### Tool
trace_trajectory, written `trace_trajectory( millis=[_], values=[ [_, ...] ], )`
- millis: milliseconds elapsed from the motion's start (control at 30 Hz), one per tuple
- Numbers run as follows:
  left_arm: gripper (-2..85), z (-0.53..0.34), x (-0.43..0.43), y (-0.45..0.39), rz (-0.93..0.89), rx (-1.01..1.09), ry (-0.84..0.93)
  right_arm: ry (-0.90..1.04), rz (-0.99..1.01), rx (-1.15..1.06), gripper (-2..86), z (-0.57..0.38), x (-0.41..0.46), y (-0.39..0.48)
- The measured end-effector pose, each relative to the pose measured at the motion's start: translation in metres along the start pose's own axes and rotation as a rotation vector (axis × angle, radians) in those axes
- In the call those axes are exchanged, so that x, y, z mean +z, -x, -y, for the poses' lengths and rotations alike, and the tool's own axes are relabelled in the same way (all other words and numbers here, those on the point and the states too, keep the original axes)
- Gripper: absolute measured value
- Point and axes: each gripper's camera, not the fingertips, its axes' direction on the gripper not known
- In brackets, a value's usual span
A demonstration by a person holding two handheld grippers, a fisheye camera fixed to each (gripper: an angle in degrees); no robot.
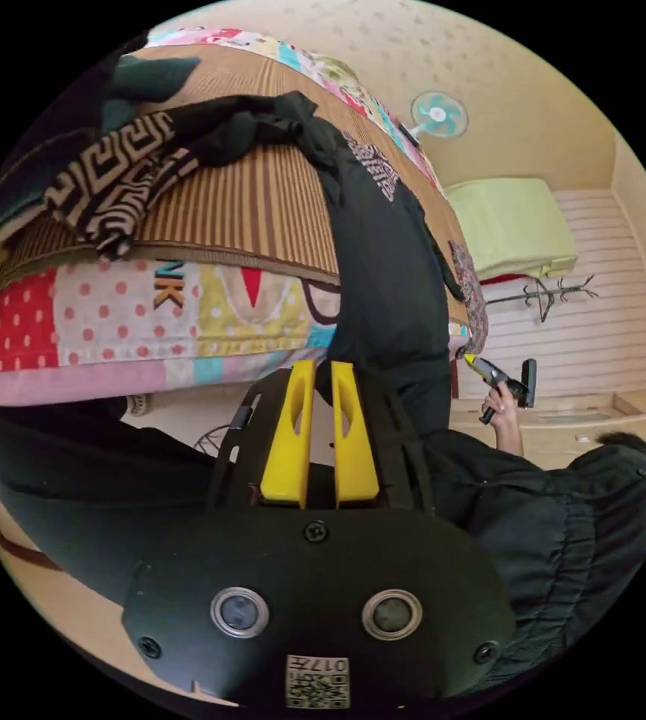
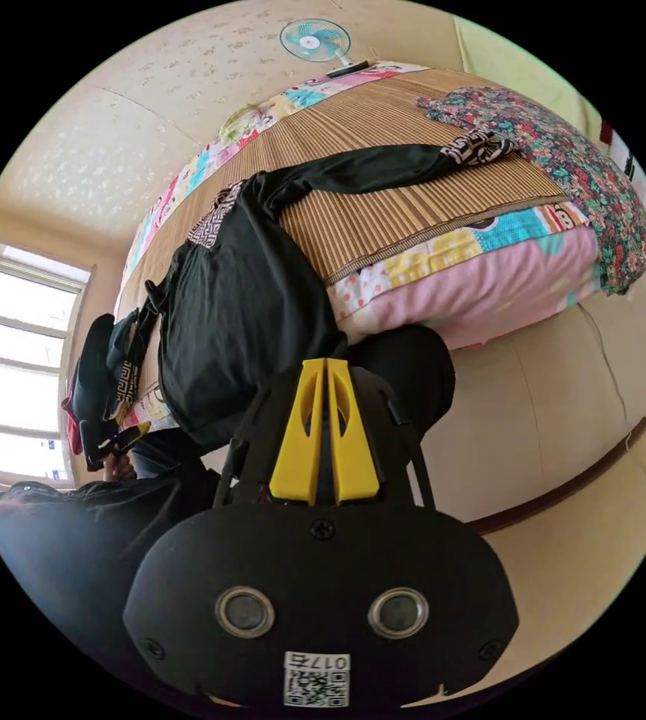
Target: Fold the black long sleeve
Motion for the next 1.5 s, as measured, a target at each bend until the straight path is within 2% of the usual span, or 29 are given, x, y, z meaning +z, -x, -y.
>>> trace_trajectory(
  millis=[67,167,300,367,400,467,567,633,733,867,1000,1067,1133,1233,1367,1433,1500],
  values=[
    [8.6,-0.024,-0.051,0.028,0.076,-0.184,-0.256,-0.08,0.14,-0.043,0.6,0.005,-0.008,0.007],
    [10.7,-0.04,-0.097,0.04,0.25,-0.255,-0.465,-0.035,0.234,-0.115,0.7,0.024,0.006,0.03],
    [10.3,-0.034,-0.108,0.05,0.365,-0.268,-0.484,0.044,0.305,-0.252,1.2,0.034,0.033,0.084],
    [2.7,-0.028,-0.102,0.062,0.283,-0.275,-0.421,0.121,0.348,-0.389,2.0,0.025,0.051,0.133],
    [1.8,-0.03,-0.103,0.062,0.233,-0.266,-0.423,0.137,0.358,-0.428,2.3,0.021,0.054,0.145],
    [-0.1,-0.05,-0.121,0.042,0.091,-0.163,-0.518,0.18,0.397,-0.585,5.5,-0.008,0.061,0.193],
    [-0.6,-0.071,-0.163,-0.007,0.04,-0.032,-0.587,0.229,0.422,-0.77,12.3,-0.06,0.06,0.25],
    [-0.7,-0.08,-0.193,-0.035,0.006,0.047,-0.628,0.199,0.43,-0.886,15.0,-0.095,0.051,0.285],
    [-0.7,-0.078,-0.226,-0.065,-0.054,0.12,-0.58,0.112,0.456,-1.057,17.3,-0.142,0.04,0.345],
    [-0.2,-0.081,-0.246,-0.093,-0.09,0.196,-0.565,0.031,0.331,-1.24,16.5,-0.178,0.051,0.432],
    [1.8,-0.097,-0.263,-0.102,-0.036,0.173,-0.642,-0.203,0.313,-1.123,4.8,-0.142,0.028,0.446],
    [1.0,-0.121,-0.28,-0.1,-0.056,0.195,-0.757,-0.278,0.325,-1.005,4.0,-0.075,0.004,0.428],
    [0.1,-0.135,-0.287,-0.097,-0.037,0.195,-0.79,-0.36,0.307,-0.895,3.9,-0.018,-0.013,0.393],
    [0.8,-0.141,-0.28,-0.086,0.023,0.133,-0.718,-0.437,0.155,-0.673,4.0,0.064,-0.018,0.307],
    [3.1,-0.132,-0.238,-0.07,-0.031,0.073,-0.59,-0.274,-0.08,-0.313,5.9,0.131,0.029,0.151],
    [3.7,-0.12,-0.214,-0.07,-0.059,0.058,-0.504,-0.163,-0.207,-0.191,8.1,0.136,0.047,0.096],
    [4.3,-0.106,-0.191,-0.075,-0.085,0.07,-0.433,-0.105,-0.228,-0.141,10.1,0.125,0.049,0.06]
  ],
)
